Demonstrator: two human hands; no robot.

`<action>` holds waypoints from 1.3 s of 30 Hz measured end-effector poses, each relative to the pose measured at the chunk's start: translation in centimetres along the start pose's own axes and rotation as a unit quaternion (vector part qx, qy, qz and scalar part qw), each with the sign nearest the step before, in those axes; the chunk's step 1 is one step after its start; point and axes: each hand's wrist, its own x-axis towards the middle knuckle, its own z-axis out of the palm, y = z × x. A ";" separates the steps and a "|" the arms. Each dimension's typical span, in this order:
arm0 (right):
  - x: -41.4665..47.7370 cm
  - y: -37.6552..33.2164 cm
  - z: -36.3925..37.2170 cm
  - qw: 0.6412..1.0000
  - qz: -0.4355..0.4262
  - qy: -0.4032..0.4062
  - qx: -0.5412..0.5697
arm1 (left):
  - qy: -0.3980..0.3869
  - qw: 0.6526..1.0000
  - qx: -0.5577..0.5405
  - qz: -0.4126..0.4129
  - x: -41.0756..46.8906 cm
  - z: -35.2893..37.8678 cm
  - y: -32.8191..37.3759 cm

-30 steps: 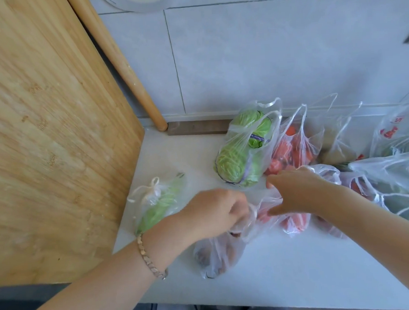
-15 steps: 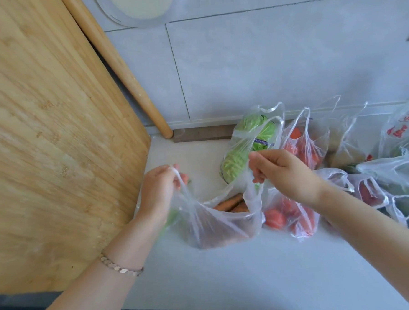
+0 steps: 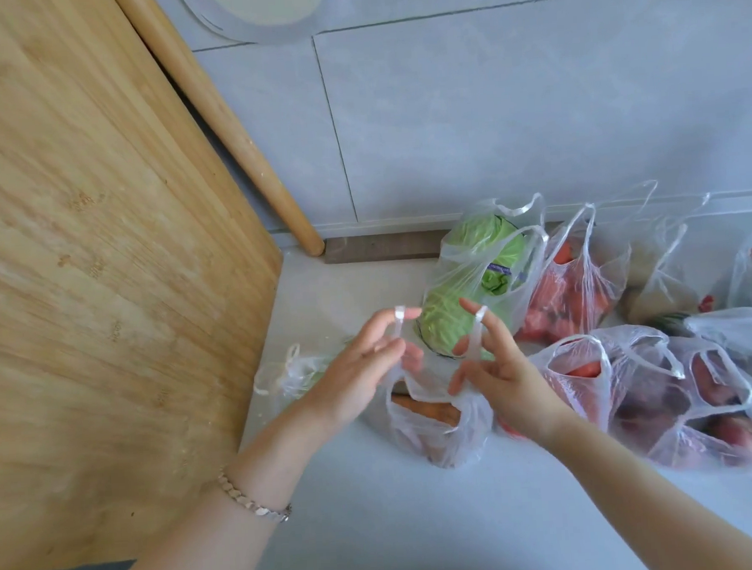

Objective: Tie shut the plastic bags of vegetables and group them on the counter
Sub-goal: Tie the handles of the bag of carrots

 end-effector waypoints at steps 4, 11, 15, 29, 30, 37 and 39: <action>1.5 2.4 0.1 0.993 0.017 0.062 0.101 | 0.031 0.999 -0.025 0.006 1.2 -0.3 -2.6; -1.7 7.0 2.0 0.984 -0.065 0.163 0.036 | 0.166 0.983 -0.069 0.026 1.0 -0.1 -8.2; -3.8 10.4 0.8 0.986 -0.089 0.139 -0.016 | 0.162 0.980 0.061 0.093 -0.7 -1.5 -11.2; -1.3 11.1 -0.9 0.837 -0.173 -0.106 -0.507 | -0.147 0.805 0.507 0.272 2.4 -5.4 -9.4; -1.0 10.7 -0.1 0.834 -0.146 -0.094 -0.524 | -0.131 0.817 0.516 0.220 2.7 -5.0 -9.2; 0.3 10.1 5.1 0.979 0.119 0.083 -0.142 | 0.088 0.975 0.164 -0.119 2.6 -1.2 -9.1; 1.0 10.3 5.6 0.981 0.135 0.089 -0.103 | 0.088 0.983 0.118 -0.111 3.0 -0.4 -9.8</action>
